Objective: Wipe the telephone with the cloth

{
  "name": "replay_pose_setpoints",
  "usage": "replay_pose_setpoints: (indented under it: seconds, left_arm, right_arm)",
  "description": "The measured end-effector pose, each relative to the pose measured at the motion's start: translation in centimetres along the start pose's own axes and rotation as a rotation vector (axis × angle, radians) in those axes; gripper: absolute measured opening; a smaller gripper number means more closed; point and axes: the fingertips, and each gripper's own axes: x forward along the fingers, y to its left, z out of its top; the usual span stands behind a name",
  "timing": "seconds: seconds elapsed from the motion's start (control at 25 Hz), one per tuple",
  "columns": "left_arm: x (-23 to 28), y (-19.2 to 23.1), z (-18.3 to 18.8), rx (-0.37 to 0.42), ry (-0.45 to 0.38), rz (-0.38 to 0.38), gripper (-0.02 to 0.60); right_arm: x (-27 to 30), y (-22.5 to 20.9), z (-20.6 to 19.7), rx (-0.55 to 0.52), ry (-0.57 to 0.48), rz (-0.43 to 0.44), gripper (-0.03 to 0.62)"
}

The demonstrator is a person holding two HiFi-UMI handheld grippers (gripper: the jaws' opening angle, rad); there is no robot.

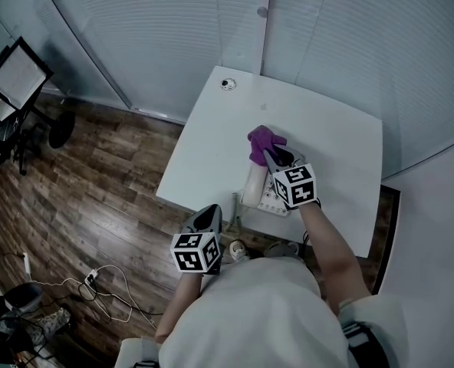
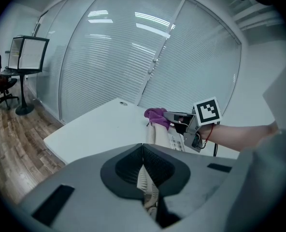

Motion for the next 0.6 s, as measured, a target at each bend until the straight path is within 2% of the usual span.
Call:
replay_pose_setpoints:
  seconds: [0.6]
  left_arm:
    - [-0.1,-0.7,-0.7,0.001,0.000,0.007,0.021]
  right_arm:
    - [-1.8,1.9,-1.7,0.024,-0.007,0.044,0.080]
